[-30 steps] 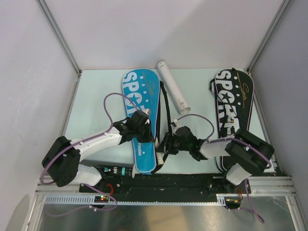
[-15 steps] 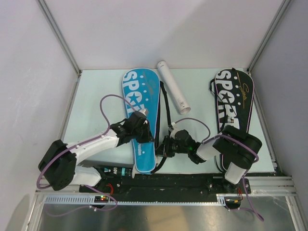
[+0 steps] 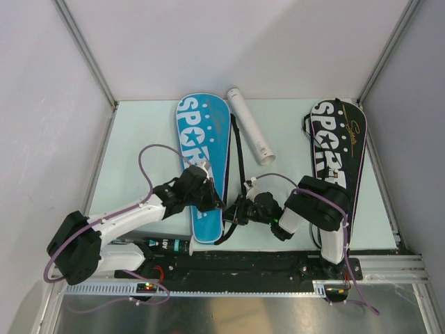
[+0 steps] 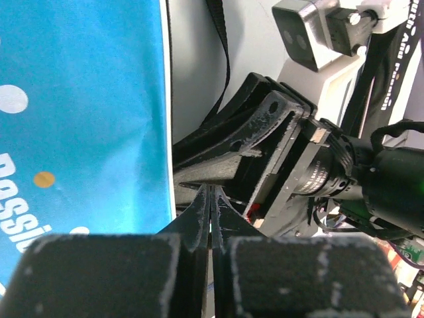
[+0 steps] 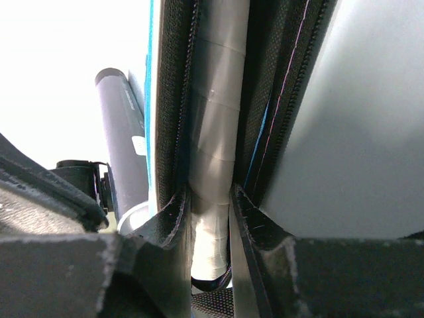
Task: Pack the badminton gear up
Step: Place the racket in the racket bag.
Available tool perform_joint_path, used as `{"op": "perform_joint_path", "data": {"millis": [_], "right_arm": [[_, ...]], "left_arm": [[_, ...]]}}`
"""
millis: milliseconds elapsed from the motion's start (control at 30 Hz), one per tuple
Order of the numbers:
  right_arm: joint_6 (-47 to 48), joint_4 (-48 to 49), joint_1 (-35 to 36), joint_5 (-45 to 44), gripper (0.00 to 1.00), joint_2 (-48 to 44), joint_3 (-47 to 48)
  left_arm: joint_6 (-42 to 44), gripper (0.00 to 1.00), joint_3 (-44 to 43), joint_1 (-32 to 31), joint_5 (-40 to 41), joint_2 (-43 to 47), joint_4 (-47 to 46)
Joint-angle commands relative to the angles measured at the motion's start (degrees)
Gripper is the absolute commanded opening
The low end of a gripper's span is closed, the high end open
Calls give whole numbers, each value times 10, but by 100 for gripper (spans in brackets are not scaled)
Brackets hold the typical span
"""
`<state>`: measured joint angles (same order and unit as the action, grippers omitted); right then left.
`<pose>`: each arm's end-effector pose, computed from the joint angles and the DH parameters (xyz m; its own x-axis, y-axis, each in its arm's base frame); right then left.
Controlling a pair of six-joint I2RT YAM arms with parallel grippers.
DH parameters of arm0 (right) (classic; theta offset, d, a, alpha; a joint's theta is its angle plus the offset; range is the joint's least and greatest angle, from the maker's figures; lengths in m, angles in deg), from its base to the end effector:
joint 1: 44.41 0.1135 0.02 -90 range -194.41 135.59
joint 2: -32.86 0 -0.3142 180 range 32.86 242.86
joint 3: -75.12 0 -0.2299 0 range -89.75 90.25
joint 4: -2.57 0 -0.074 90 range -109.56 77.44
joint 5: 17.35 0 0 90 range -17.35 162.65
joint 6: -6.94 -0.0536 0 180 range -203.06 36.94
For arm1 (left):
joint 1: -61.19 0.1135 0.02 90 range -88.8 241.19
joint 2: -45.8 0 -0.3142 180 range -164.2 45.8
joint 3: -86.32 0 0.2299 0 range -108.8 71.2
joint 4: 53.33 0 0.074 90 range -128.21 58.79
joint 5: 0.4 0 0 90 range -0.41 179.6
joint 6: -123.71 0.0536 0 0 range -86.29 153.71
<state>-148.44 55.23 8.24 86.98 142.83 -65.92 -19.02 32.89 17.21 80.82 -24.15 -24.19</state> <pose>0.1846 0.2637 0.1518 -0.9093 0.2603 -0.3246 -0.2066 0.3946 0.8953 0.1537 -0.1597 0.2525 -0.9189 -0.2062 -0.3364 0.0525 0.7810 -0.6223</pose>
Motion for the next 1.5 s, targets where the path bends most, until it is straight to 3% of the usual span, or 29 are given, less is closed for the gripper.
{"op": "perform_joint_path", "data": {"millis": [0,67,167,233,367,667,767,1000,1467], "right_arm": [[-9,122,6,-11,23,20,18],[-5,103,7,-17,24,17,18],[2,78,8,-26,21,9,19],[2,73,9,-28,20,7,19],[-1,70,9,-30,19,9,22],[8,69,10,-29,19,23,25],[13,73,13,-35,19,35,25],[2,109,15,-48,11,52,29],[1,45,29,-157,18,36,57]], "left_arm": [[-6,0,-11,-2,-7,12,-33],[16,8,-29,-1,16,18,-15],[78,31,-73,-1,84,9,48],[116,38,-102,-2,127,-13,89],[167,45,-150,-1,178,-78,129],[218,57,-250,-1,181,-215,158],[224,52,-264,-2,177,-244,169],[222,4,-280,2,151,-234,184],[98,0,-229,4,39,-141,109]]}}
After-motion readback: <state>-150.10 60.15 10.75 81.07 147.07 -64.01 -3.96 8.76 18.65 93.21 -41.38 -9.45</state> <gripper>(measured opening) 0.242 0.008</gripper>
